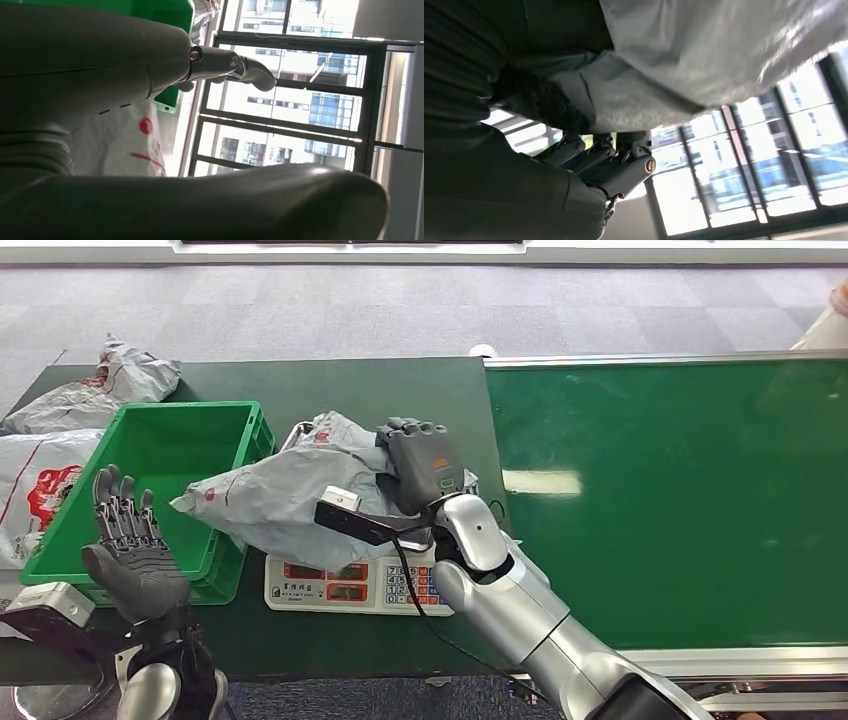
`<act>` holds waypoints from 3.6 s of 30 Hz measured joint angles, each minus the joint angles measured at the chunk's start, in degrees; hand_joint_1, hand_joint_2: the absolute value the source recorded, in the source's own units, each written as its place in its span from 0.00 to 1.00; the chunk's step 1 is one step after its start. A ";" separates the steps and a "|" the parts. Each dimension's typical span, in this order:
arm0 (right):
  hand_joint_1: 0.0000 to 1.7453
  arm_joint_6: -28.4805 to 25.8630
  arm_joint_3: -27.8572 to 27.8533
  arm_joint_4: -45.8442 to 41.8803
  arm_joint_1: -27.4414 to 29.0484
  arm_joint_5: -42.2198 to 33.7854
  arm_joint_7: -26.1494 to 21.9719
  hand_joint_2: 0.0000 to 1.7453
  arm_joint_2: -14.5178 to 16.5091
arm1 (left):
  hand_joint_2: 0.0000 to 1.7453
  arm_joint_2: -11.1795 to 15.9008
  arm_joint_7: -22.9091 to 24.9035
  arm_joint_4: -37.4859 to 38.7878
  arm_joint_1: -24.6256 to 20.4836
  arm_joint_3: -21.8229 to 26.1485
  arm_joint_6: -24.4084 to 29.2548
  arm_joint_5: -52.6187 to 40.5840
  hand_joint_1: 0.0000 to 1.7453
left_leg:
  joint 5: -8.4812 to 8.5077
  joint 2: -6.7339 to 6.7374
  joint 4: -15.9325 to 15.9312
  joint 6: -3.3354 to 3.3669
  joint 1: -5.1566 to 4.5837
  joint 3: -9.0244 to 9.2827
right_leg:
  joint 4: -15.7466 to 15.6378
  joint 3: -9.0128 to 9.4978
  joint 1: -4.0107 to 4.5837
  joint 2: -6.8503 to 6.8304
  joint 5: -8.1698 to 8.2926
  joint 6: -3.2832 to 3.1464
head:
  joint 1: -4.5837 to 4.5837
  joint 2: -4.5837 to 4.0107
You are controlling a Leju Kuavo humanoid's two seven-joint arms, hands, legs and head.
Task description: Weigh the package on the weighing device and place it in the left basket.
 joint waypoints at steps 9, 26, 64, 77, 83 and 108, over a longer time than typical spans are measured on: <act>0.00 0.72 -3.33 -1.31 3.29 9.56 7.53 0.00 -0.44 | 0.00 -0.70 1.11 0.28 -0.08 0.00 0.20 -2.64 0.00 | -0.01 0.02 0.00 -0.01 -0.01 -0.03 | 0.00 -0.08 0.00 0.02 0.01 -0.01 | -0.02 0.00; 0.00 -13.66 -9.54 -30.56 19.28 7.00 -0.30 0.50 -3.53 | 0.00 -1.67 0.07 0.14 0.09 -0.96 -0.62 -6.85 0.00 | -0.04 -0.01 0.00 0.00 -0.02 -0.18 | -0.02 -0.20 -0.02 -0.01 -0.01 0.00 | -0.01 0.00; 0.00 -20.28 -10.76 -48.19 28.19 -3.40 -10.40 1.00 -7.15 | 0.25 -1.42 0.11 -0.83 0.88 -3.57 -5.45 -12.13 0.00 | -0.04 0.02 0.00 -0.01 -0.02 -0.18 | -0.02 -0.18 -0.02 -0.02 -0.01 -0.01 | 0.01 0.00; 0.00 -19.75 -10.76 -49.28 29.31 -3.52 -10.61 1.00 -8.34 | 1.00 8.37 13.97 -0.17 -3.90 -7.85 -23.23 -52.68 0.00 | 0.00 0.01 -0.01 -0.05 0.00 -0.18 | -0.02 -0.23 0.00 -0.01 0.00 -0.03 | 0.00 0.00; 0.00 -19.91 -10.76 -49.31 29.41 -5.59 -11.76 1.00 -9.21 | 1.00 20.28 12.69 6.26 -14.21 -13.23 -35.32 -49.92 0.00 | 0.19 0.05 -0.02 -0.20 0.08 -0.23 | 0.00 -0.34 0.09 0.05 0.13 -0.21 | 0.00 0.00; 0.00 -20.70 -10.75 -47.93 29.49 -9.19 -12.96 1.00 -11.37 | 1.00 47.11 25.15 1.89 -51.14 -49.81 -56.27 -9.35 0.00 | 0.30 0.03 -0.02 -0.33 0.22 -0.39 | 0.04 -0.46 0.22 0.00 0.28 -0.38 | -0.01 0.00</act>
